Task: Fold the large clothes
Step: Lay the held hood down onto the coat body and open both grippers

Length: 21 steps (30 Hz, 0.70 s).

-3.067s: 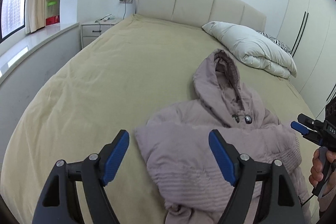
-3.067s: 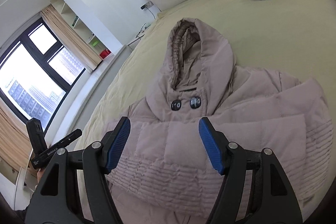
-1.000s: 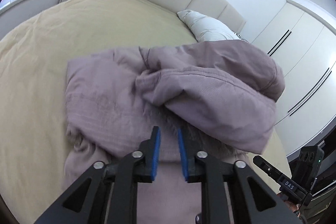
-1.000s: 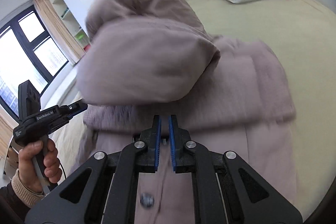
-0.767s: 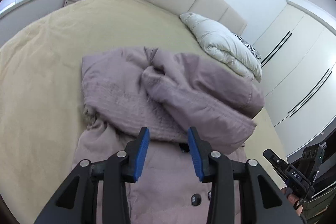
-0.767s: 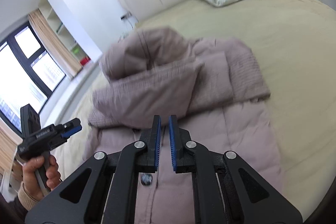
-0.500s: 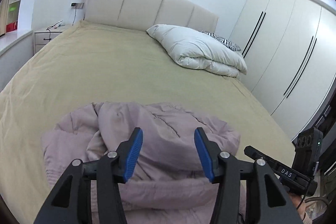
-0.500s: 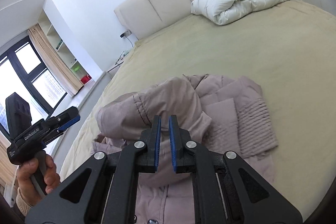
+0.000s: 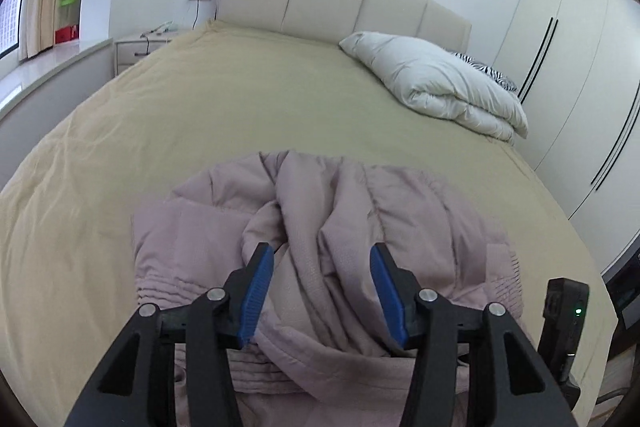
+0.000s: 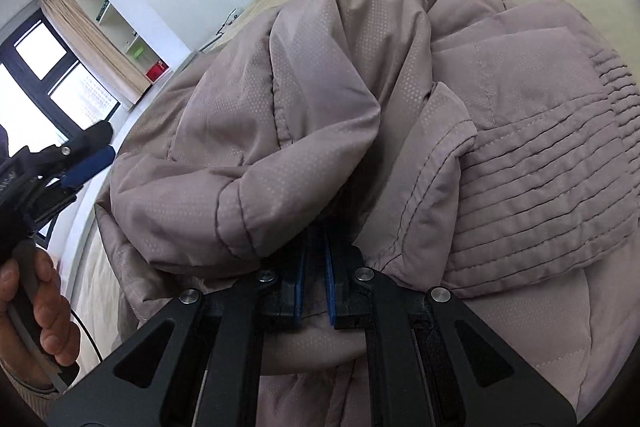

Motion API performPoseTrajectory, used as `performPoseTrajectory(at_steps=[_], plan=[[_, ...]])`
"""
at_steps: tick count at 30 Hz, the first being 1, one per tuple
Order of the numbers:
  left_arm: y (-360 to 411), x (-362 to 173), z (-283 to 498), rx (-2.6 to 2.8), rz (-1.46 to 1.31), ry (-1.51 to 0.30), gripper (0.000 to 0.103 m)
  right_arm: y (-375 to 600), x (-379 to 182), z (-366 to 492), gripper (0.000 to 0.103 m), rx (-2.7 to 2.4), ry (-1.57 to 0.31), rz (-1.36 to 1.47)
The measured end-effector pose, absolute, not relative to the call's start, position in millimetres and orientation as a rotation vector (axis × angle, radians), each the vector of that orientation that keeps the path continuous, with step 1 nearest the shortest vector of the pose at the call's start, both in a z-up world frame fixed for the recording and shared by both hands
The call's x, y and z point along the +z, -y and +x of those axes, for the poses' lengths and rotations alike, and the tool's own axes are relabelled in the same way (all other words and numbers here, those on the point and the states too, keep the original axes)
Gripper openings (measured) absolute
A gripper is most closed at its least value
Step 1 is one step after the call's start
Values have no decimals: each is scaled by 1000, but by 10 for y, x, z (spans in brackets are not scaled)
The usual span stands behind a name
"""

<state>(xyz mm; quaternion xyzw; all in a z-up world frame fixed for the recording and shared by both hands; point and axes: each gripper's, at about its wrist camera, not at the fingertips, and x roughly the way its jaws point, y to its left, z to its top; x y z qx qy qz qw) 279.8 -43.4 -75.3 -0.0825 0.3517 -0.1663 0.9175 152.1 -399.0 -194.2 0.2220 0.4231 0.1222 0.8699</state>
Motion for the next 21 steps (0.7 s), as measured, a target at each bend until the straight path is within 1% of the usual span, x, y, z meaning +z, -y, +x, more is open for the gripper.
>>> performPoseTrajectory(at_steps=[3,4,6,8,10,12,15,18,20,21], plan=[[661,-625,2766,-395,-99,-666,56,4003,-1878,1555,8,260,-930,430],[771,-675,2821,-401,-50,-688,61,3997,-1820,1568,8,260,-937,398],[949,-957,3037,-424,-4,-831,61,4034,-1621,1466,8,241,-917,338],[946,-1243,3160,-406,-10,-898,61,4127,-1408,1349,8,199,-851,323],[923,-1388,3207,-397,-20,-896,61,4254,-1227,1342,8,198,-780,369],[916,-1473,3227,-394,-38,-896,61,4236,-1139,1477,8,230,-759,366],[974,-1551,3271,-385,-7,-899,61,4065,-1179,1786,8,220,-772,301],[998,-1685,3367,-395,11,-899,61,4025,-1505,2129,8,206,-888,309],[1003,-1752,3423,-397,9,-898,61,4010,-1733,2228,2,219,-883,294],[1008,-1777,3425,-397,16,-893,61,3998,-1802,2247,2,222,-868,284]])
